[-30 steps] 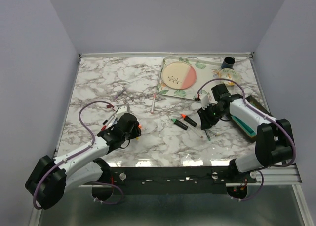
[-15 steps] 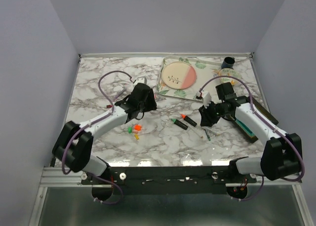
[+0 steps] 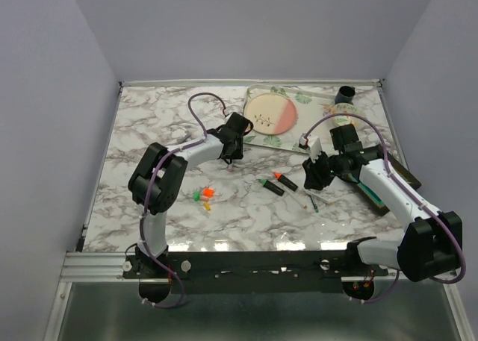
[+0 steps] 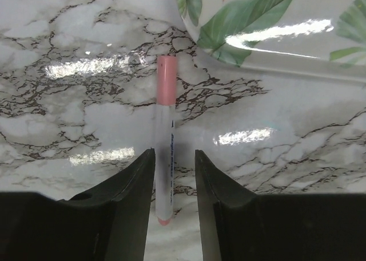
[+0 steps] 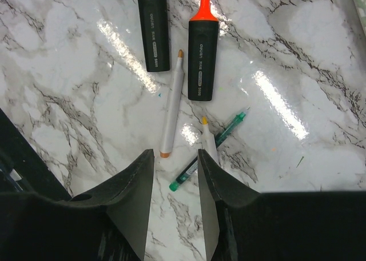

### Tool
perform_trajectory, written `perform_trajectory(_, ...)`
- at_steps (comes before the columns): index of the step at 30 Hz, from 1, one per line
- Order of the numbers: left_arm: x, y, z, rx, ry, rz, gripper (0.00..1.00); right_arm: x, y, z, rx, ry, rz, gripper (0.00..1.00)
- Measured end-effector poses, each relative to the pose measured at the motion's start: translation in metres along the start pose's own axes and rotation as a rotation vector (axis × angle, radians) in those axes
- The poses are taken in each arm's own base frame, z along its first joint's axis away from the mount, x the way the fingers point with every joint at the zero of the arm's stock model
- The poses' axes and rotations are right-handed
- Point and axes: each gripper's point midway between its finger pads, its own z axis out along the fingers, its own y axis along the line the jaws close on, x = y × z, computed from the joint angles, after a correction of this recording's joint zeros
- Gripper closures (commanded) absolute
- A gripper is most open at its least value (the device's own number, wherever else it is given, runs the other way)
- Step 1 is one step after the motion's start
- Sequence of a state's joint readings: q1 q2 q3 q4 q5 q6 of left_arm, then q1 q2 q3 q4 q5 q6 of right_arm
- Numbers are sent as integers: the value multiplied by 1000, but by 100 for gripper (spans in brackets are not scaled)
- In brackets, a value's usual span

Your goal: Open the pen caps

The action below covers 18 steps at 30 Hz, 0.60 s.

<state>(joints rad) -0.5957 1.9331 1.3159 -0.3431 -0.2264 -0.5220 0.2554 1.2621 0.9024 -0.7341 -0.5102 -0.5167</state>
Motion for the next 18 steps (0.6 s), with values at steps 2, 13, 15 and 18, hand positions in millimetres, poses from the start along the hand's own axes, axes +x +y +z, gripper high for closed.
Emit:
perform_trajectory(2, 7, 3, 4, -14, 23, 12, 61, 0, 0, 0, 0, 0, 0, 56)
perform_trajectory(13, 17, 9, 7, -23, 20, 31, 93, -1, 2, 0, -11, -6, -1, 56)
perform_trajectory(15, 23, 11, 0, -8, -3, 20, 96, -2, 4, 0, -21, -15, -6, 56)
perform_trajectory(18, 44, 16, -15, 16, 1, 7, 100, -8, 11, -5, -38, -53, -29, 56)
